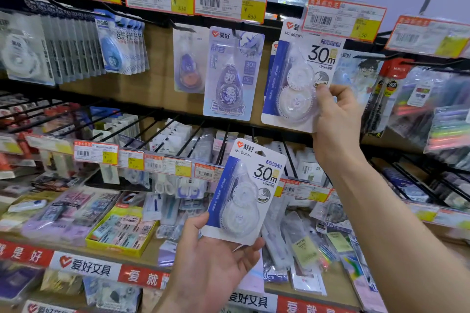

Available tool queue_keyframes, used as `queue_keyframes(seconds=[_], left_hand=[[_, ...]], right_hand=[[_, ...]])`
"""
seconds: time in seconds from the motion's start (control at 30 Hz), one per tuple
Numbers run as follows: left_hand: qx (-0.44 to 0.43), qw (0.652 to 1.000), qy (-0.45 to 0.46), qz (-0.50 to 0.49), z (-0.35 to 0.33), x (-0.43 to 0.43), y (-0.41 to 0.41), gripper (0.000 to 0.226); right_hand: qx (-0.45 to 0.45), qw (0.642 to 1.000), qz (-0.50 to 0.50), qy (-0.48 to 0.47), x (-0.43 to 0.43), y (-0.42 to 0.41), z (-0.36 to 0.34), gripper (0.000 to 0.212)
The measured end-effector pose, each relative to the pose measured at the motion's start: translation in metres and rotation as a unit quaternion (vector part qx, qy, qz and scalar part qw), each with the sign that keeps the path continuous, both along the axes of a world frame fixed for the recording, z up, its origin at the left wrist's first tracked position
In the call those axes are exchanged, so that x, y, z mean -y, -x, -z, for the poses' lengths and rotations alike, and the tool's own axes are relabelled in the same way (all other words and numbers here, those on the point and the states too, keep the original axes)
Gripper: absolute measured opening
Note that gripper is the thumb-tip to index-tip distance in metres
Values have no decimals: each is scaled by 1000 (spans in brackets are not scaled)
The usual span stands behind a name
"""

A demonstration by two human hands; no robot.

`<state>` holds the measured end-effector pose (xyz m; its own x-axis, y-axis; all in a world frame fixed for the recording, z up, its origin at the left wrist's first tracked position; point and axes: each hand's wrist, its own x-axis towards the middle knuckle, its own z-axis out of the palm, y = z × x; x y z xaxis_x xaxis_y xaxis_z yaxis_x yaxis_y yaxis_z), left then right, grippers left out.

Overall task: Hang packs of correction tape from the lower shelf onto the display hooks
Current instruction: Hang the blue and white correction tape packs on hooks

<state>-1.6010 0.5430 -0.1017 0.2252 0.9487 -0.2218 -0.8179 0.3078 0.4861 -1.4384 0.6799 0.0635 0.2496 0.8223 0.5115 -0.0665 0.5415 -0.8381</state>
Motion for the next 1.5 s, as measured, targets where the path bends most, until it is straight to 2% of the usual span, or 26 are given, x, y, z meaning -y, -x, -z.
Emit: queue_keyframes(seconds=[0.27,0.4,0.73,1.0,1.1,1.3,1.5], left_hand=[[3,1000,-11,9,4,-1,2,69],[9,1000,-8,6,3,0,1,68],[7,1000,-10,10,2,-3,-3,73],[4,1000,-14,15,8,-3,-2,68],[7,1000,-15,13,8,-4,-1,67],[9,1000,-13,8,5,-6,1,68],[17,1000,-8,8,6,-10,2,68]], right_hand=[[12,1000,0,-5,10,-2,17,20],[-23,999,-30,-12,10,-9,9,10],[-38,997,-41,54,0,-14,29,11],[-50,996,-71,8,4,-15,17,5],[-54,997,-49,5,-1,-11,9,11],[-64,998,-21,4,-4,-8,8,3],[-55,998,4,-14,-1,-12,7,7]])
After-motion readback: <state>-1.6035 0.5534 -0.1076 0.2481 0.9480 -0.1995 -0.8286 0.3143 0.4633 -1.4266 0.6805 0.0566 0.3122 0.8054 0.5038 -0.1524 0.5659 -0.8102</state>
